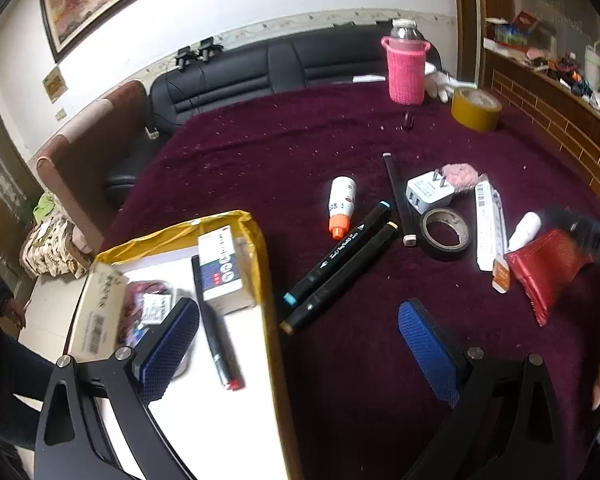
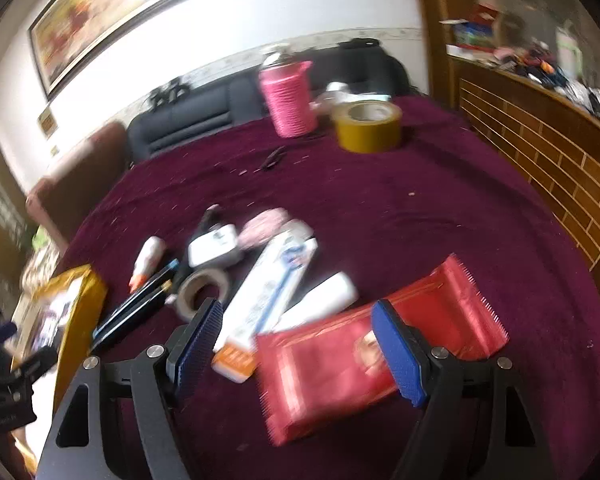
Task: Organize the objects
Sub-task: 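Reach the left tool to the black markers on the table and grasp them, then lift the marker with the left tool while the right tool grasps another black marker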
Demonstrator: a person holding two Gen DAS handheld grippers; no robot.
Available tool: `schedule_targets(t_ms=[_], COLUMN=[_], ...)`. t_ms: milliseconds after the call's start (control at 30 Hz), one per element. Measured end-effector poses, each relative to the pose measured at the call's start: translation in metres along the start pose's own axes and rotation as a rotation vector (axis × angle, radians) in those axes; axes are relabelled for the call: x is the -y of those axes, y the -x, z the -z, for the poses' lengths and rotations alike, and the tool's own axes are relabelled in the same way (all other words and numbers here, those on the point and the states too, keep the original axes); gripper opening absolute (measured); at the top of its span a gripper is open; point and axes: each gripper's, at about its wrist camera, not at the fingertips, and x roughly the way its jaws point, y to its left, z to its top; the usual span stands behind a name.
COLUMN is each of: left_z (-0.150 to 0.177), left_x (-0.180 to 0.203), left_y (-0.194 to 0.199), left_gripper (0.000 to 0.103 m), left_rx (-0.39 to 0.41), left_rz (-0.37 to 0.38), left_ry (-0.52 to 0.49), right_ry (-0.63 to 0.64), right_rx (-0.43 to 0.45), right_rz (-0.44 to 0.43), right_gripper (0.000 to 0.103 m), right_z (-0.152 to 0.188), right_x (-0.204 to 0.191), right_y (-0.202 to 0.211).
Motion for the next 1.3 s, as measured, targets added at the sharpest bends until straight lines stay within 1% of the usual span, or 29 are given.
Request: schedule_targets(t_ms=[67, 133, 233, 333, 400, 433, 467, 533, 567, 600, 633, 667, 700, 733, 767, 800, 833, 867, 900, 933, 967, 1000, 1033, 1133, 1167, 1200, 1233, 1267, 1300], left_z=[-0.006, -0.017, -0.031, -0.042, -0.044, -0.043, -0.040, -0.030, -0.024, -0.019, -0.014, -0.009, -0.007, -0.004, -0.003, -0.003, -0.003, -0.003, -0.004, -0.004, -0.006, -0.006, -0.007, -0.014, -0.013, -0.013, -0.012, -0.014, -0.010], left_x=[0.005, 0.008, 0.008, 0.008, 0.015, 0.021, 0.029, 0.037, 0.042, 0.043, 0.048, 0.052, 0.053, 0.054, 0.052, 0.049, 0.044, 0.040, 0.036, 0.033, 0.033, 0.032, 0.033, 0.033, 0.031, 0.028, 0.023, 0.018, 0.022], left_y=[-0.012, -0.030, -0.054, -0.079, -0.099, -0.101, -0.103, -0.110, -0.111, -0.107, -0.104, -0.098, -0.093, -0.085, -0.081, -0.077, -0.073, -0.073, -0.076, -0.081, -0.085, -0.092, -0.099, -0.104, -0.105, -0.109, -0.111, -0.111, -0.104], left_gripper=[0.100, 0.100, 0.100, 0.100, 0.101, 0.101, 0.101, 0.100, 0.098, 0.095, 0.092, 0.089, 0.081, 0.078, 0.076, 0.076, 0.076, 0.076, 0.075, 0.074, 0.068, 0.060, 0.059, 0.042, 0.031, 0.029, 0.029, 0.029, 0.029], left_rx=[-0.001, -0.024, -0.063, -0.100, -0.153, -0.145, -0.155, -0.250, -0.286, -0.270, -0.292, -0.289, -0.286, -0.285, -0.280, -0.265, -0.241, -0.213, -0.200, -0.207, -0.216, -0.226, -0.227, -0.209, -0.214, -0.222, -0.224, -0.222, -0.225], left_rz=[-0.010, -0.041, -0.037, -0.035, -0.033, -0.068, -0.059, 0.104, 0.146, 0.158, 0.217, 0.259, 0.293, 0.370, 0.398, 0.406, 0.374, 0.324, 0.290, 0.273, 0.270, 0.273, 0.283, 0.292, 0.308, 0.313, 0.313, 0.303, 0.278], left_ry=[-0.023, -0.041, -0.022, 0.007, 0.008, -0.015, -0.038, -0.004, 0.012, 0.026, 0.022, 0.015, 0.014, 0.024, 0.035, 0.048, 0.052, 0.048, 0.048, 0.057, 0.065, 0.077, 0.080, 0.093, 0.105, 0.112, 0.115, 0.111, 0.101], right_ry=[-0.042, -0.090, -0.135, -0.155, -0.160, -0.155, -0.150, -0.148, -0.150, -0.151, -0.151, -0.149, -0.147, -0.144, -0.141, -0.140, -0.143, -0.146, -0.148, -0.149, -0.147, -0.145, -0.141, -0.128, -0.124, -0.120, -0.115, -0.111, -0.109], right_rx=[0.020, 0.042, 0.039, 0.021, 0.042, 0.061, 0.070, 0.075, 0.072, 0.068, 0.065, 0.064, 0.066, 0.070, 0.070, 0.069, 0.065, 0.063, 0.062, 0.063, 0.065, 0.067, 0.069, 0.066, 0.066, 0.067, 0.068, 0.069, 0.070], right_rz=[0.004, -0.007, -0.013, -0.018, -0.021, -0.020, -0.019, -0.026, -0.032, -0.038, -0.042, -0.045, -0.046, -0.046, -0.047, -0.049, -0.054, -0.057, -0.060, -0.062, -0.061, -0.062, -0.063, -0.061, -0.064, -0.064, -0.063, -0.062, -0.064], right_gripper=[0.081, 0.081, 0.081, 0.081, 0.081, 0.081, 0.081, 0.081, 0.081, 0.081, 0.081, 0.081, 0.081, 0.081, 0.081, 0.081, 0.081, 0.081, 0.081, 0.081, 0.081, 0.081, 0.081, 0.081, 0.081, 0.081, 0.081, 0.081, 0.081], right_z=[-0.004, -0.004, 0.000, 0.000, -0.001, -0.002, -0.002, -0.002, -0.002, -0.002, -0.001, -0.002, -0.001, -0.001, 0.000, 0.000, 0.000, 0.000, 0.000, 0.000, 0.001, 0.001, 0.001, 0.001, 0.002, 0.002, 0.002, 0.002, 0.003], right_x=[0.014, 0.027, 0.041, 0.048, 0.049, 0.048, 0.048, 0.048, 0.047, 0.047, 0.047, 0.046, 0.046, 0.045, 0.044, 0.044, 0.044, 0.044, 0.045, 0.045, 0.044, 0.043, 0.042, 0.038, 0.037, 0.036, 0.035, 0.034, 0.033], right_y=[-0.004, -0.007, -0.014, -0.018, -0.013, -0.009, -0.007, -0.005, -0.005, -0.006, -0.006, -0.006, -0.005, -0.004, -0.004, -0.004, -0.004, -0.004, -0.004, -0.004, -0.003, -0.003, -0.003, -0.004, -0.004, -0.004, -0.004, -0.004, -0.004])
